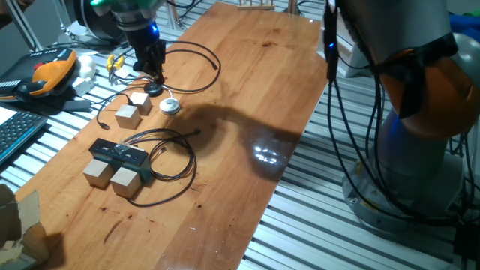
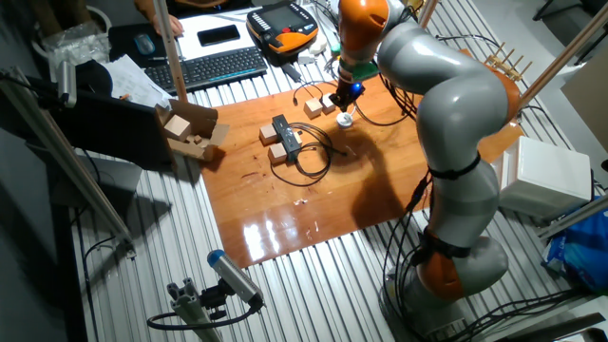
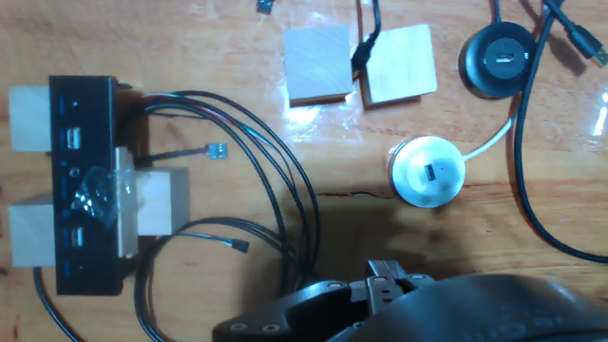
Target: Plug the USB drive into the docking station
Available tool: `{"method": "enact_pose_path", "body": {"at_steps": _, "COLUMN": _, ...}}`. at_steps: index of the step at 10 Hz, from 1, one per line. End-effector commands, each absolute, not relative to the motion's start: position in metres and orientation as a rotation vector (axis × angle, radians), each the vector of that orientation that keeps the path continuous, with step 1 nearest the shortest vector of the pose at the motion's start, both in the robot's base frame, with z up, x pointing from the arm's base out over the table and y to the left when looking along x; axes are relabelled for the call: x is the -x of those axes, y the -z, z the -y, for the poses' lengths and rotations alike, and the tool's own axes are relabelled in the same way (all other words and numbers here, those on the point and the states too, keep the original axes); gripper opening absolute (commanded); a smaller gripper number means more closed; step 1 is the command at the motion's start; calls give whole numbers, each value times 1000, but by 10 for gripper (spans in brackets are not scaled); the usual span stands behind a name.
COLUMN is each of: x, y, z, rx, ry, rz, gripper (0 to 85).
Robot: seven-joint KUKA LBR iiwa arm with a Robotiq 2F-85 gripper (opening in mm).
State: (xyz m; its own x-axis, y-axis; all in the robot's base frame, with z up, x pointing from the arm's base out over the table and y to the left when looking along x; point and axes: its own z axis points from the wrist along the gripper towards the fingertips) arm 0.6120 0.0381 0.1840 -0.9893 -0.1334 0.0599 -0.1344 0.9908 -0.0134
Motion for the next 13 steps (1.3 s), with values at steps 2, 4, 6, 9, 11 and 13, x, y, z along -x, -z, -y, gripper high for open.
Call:
{"method": "enact_pose_path", "body": {"at_steps": 2, "x": -634, "y": -182, "z": -33, "rx": -215, "ry": 9, "rz": 3066, "gripper": 0}}
{"method": "enact_pose_path", "body": {"at_steps": 4, "x": -662, "y": -173, "z": -24, "rx": -244, "ry": 37, "rz": 3054, "gripper": 0}}
{"method": "enact_pose_path", "body": {"at_steps": 6, "x": -685, "y": -152, "z": -24, "rx": -258, "ry": 26, "rz": 3057, "gripper": 0}}
{"method": "enact_pose_path", "body": {"at_steps": 9, "x": -701, "y": -144, "z": -27, "rx": -230, "ry": 65, "rz": 3085, "gripper": 170}}
{"method": "enact_pose_path", "body": {"at_steps": 11, "x": -707, "y": -148, "z": -29, "rx": -196, "ry": 83, "rz": 3126, "gripper": 340}}
{"method": "enact_pose_path", "body": {"at_steps": 13, "x": -715, "y": -138, "z": -29, "rx": -213, "ry": 81, "rz": 3143, "gripper": 340}}
